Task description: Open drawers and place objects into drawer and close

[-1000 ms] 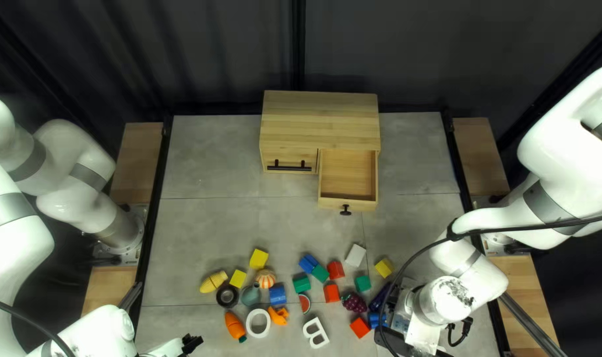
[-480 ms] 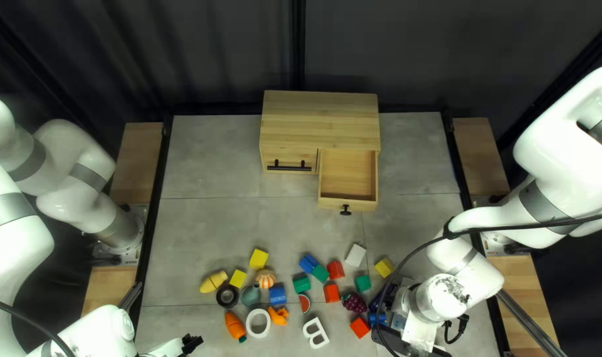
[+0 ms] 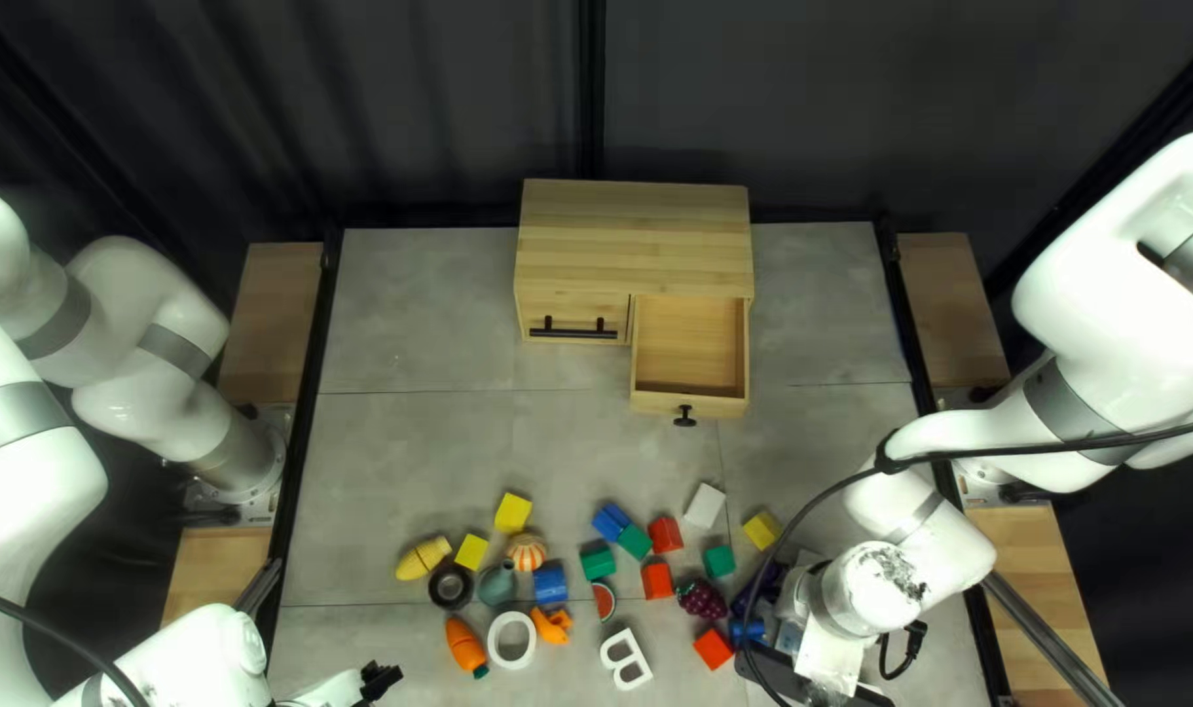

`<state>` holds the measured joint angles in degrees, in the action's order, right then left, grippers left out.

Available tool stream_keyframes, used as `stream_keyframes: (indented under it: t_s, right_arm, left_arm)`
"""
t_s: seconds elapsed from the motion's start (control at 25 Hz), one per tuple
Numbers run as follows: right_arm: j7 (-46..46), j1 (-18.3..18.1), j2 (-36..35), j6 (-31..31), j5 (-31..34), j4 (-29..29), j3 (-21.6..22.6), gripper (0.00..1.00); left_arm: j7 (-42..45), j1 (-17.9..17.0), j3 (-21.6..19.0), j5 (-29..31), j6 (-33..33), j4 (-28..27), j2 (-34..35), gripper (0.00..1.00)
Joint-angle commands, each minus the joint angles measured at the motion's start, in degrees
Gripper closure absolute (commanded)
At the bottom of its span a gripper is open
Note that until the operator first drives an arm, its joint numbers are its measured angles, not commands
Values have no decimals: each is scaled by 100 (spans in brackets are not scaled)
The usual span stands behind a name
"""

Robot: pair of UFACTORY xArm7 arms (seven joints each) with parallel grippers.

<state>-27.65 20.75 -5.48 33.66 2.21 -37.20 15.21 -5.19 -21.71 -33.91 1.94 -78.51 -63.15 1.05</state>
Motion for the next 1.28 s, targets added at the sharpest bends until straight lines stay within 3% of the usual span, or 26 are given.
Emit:
stream_keyframes:
  t_s: [0.04,0.6,0.84,1.08,1.28]
  right_arm:
    - [-20,1,155,182,-80,-28,16,85]
    - [256,-162,1458,1488,-170,-201,-127,89]
    - [657,-683,2697,2145,291,-52,-406,93]
    - [1113,-1351,3248,1903,934,160,-606,95]
    - [1091,-1712,2940,1393,1329,-15,-797,96]
  left_arm:
    - [0,0,0,0,0,0,0,0]
    - [0,0,0,0,0,0,0,0]
    - [0,0,0,0,0,0,0,0]
    - [0,0,0,0,0,0,0,0]
    - [0,0,0,0,0,0,0,0]
